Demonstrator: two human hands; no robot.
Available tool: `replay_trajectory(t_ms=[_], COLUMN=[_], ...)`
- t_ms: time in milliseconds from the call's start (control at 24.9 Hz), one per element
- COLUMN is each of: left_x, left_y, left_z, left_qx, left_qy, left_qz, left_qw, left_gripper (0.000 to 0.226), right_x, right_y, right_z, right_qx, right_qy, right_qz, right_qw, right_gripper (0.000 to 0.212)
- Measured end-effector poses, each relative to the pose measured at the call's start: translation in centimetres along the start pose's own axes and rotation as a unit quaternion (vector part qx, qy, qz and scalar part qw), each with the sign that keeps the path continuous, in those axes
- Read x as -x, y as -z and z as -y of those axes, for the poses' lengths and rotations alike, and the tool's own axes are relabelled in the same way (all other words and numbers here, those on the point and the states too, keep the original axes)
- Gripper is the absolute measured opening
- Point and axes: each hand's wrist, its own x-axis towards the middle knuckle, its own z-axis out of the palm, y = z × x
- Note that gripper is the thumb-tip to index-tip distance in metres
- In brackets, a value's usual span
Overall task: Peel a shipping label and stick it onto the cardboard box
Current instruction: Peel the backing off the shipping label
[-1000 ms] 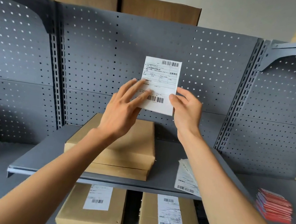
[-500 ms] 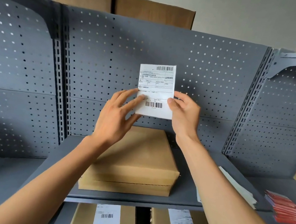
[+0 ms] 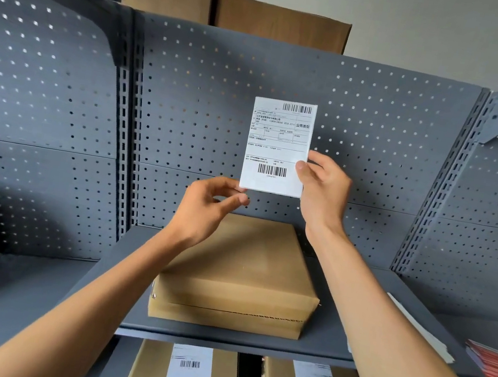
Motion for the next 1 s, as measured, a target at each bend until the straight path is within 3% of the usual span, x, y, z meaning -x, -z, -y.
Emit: replay_trajectory(t_ms=[161, 562, 1004], left_x=[0.28, 0.43, 0.61], left_y=[0.29, 0.01, -0.21], left_z=[0.08, -0.07, -0.17], left_qx=[0.093, 0.117, 0.136], left_qy=[0.033, 0.015, -0.003], left_qz=[-0.002, -0.027, -0.031], left_qw=[0.995, 0.993, 0.990], left_gripper=[0.012, 0.021, 0.015], right_x=[-0.07, -0.02, 0.10], right_y=[-0.08, -0.20, -0.09], right_z=[-0.12, -0.38, -0.60], right_qx=[-0.007, -0.014, -0.025], right_qy=[-0.003, -0.017, -0.038], right_qz=[0.002, 0.016, 0.021], right_qw=[1.000, 1.000, 0.999], right_gripper=[0.021, 0.022, 0.022])
